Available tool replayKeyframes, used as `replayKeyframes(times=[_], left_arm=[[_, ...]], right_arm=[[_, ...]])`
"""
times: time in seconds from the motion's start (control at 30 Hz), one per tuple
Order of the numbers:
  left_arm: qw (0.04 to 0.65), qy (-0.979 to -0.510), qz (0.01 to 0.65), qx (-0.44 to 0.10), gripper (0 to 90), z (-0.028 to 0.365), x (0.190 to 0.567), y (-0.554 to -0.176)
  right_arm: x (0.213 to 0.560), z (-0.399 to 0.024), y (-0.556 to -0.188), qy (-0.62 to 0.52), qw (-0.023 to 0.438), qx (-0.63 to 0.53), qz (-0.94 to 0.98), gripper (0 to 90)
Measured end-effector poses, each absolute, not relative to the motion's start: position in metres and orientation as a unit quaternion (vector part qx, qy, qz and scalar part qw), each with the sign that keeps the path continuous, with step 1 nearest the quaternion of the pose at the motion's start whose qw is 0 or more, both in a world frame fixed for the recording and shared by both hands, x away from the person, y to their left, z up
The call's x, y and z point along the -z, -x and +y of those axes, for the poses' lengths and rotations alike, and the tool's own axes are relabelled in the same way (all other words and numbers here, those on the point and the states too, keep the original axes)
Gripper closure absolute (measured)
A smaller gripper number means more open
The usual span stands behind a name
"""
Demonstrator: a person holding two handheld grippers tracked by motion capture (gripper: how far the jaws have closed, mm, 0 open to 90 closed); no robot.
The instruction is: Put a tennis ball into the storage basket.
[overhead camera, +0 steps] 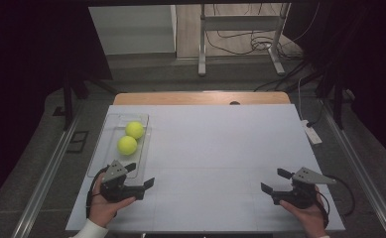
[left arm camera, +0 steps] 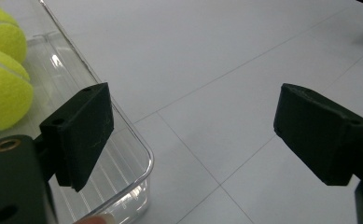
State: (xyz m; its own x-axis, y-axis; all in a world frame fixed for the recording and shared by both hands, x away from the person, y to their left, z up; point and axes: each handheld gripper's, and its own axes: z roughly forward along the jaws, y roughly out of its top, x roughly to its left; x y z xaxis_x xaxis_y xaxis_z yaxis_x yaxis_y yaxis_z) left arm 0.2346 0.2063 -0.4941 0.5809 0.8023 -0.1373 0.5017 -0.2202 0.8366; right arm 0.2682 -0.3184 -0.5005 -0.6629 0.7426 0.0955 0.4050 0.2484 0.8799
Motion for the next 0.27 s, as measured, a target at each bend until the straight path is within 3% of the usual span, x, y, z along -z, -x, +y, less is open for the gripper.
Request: replayKeyframes(times=[0.27], left_arm=[[0.457, -0.76, 0.431, -0.166, 12.9, 0.2095, 0.4933, -0.2351]], right_arm=[[0.5, -0.3166, -0.2695, -0.37, 0.169, -0.492, 0.77, 13.0]])
